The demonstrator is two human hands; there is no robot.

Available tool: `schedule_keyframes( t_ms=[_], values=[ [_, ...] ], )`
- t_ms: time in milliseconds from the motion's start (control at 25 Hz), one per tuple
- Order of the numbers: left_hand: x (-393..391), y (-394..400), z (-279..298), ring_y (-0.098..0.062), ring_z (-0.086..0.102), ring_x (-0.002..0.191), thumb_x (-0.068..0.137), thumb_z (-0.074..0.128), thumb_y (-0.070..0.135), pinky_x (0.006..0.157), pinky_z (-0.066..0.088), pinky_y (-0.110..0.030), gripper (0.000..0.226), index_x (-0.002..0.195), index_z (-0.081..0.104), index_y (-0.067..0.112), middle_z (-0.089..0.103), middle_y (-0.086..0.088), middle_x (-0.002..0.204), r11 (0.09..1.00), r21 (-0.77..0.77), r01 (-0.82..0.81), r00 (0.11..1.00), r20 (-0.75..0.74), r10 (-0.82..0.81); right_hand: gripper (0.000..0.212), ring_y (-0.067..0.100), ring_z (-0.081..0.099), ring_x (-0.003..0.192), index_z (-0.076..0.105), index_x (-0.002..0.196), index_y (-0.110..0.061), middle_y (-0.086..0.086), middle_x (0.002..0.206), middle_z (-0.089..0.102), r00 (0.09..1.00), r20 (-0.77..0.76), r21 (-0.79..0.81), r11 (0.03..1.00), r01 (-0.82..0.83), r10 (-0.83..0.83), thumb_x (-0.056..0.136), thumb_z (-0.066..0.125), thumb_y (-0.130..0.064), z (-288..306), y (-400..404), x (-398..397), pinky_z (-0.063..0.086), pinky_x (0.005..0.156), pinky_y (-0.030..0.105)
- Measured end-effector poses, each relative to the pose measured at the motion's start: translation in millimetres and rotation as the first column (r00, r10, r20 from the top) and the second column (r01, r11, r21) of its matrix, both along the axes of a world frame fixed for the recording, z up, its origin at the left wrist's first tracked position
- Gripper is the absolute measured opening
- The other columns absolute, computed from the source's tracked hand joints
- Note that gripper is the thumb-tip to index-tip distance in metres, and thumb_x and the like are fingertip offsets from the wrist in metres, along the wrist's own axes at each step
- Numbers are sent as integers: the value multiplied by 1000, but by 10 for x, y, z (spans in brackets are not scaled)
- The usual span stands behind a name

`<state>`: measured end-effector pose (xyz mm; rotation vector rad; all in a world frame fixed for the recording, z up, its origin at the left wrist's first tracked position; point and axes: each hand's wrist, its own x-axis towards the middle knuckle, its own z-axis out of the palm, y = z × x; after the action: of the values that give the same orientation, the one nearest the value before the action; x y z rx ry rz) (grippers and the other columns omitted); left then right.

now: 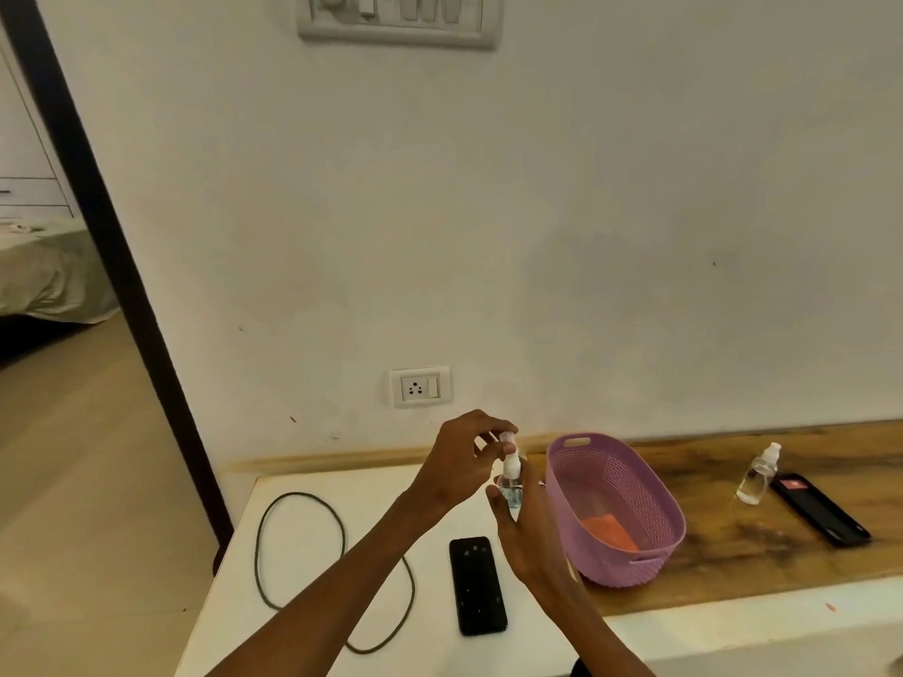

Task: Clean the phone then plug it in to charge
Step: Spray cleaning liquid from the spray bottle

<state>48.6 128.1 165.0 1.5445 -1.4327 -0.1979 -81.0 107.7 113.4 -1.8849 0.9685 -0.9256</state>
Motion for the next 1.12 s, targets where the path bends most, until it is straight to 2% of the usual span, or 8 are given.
schedule_keyframes(
  t_ms=[240, 400, 560, 680, 800, 920, 1000, 1120],
  values=[
    [-32, 134, 66, -5, 63, 85, 89, 69, 11, 70, 44, -7, 22, 109, 76, 18, 70, 4, 99, 999, 46, -10, 1000, 22, 9, 44, 12, 61, 100, 40, 137, -19, -4, 115, 60, 1000, -3, -54, 998, -31, 31, 95, 53, -28, 76, 72, 24, 53, 91, 27],
    [-30, 214, 121, -12, 67, 86, 87, 71, 6, 70, 46, -10, 20, 104, 78, 15, 73, 0, 98, 1000, 16, -23, 998, -62, 24, 36, 8, 57, 76, 41, 134, -17, -16, 88, 53, 997, -2, -118, 990, -76, 76, 98, 46, -21, 135, 135, 8, 46, 65, 5],
    [-15, 270, 162, -14, 69, 90, 85, 71, 3, 74, 51, -18, 21, 101, 79, 15, 76, -1, 96, 999, 19, -38, 993, -115, 40, 33, 8, 54, 75, 43, 132, -15, -9, 86, 54, 990, 12, -102, 985, -137, 139, 99, 45, -23, 170, 147, 35, 43, 68, 10],
    [36, 315, 186, -14, 69, 91, 86, 69, 1, 79, 53, -30, 23, 97, 80, 17, 77, 1, 95, 999, 33, -35, 994, -105, 38, 33, 10, 49, 72, 42, 132, -17, 1, 85, 56, 979, 33, -78, 977, -200, 203, 100, 44, -22, 184, 155, 44, 46, 71, 23],
    [111, 380, 191, -8, 69, 91, 86, 68, 1, 80, 53, -28, 25, 96, 79, 21, 78, 7, 94, 999, 45, -18, 996, -89, 22, 36, 10, 52, 80, 40, 135, -19, 4, 93, 58, 968, 56, -57, 969, -242, 245, 99, 45, -21, 183, 159, 63, 49, 80, 31],
    [163, 453, 206, -4, 68, 93, 89, 64, 1, 84, 51, -27, 27, 98, 78, 22, 76, 15, 91, 999, 41, 15, 996, -88, -11, 33, 14, 58, 88, 44, 131, -25, 0, 96, 60, 951, 126, -4, 958, -285, 284, 99, 47, -19, 204, 198, 113, 51, 84, 28],
    [189, 498, 226, -5, 69, 96, 91, 61, -2, 86, 51, -28, 29, 98, 77, 21, 76, 14, 91, 997, 64, 53, 991, -122, -45, 26, 16, 61, 86, 47, 120, -34, -1, 94, 61, 944, 161, 21, 956, -294, 287, 98, 48, -19, 221, 231, 146, 53, 76, 20],
    [222, 591, 262, -4, 69, 99, 95, 53, -6, 90, 50, -17, 35, 101, 76, 20, 76, 10, 94, 981, 86, 175, 949, -279, -145, 25, 11, 62, 79, 47, 123, -21, 4, 90, 61, 925, 217, 52, 942, -331, 313, 98, 47, -15, 209, 275, 175, 55, 71, 20]
  ],
)
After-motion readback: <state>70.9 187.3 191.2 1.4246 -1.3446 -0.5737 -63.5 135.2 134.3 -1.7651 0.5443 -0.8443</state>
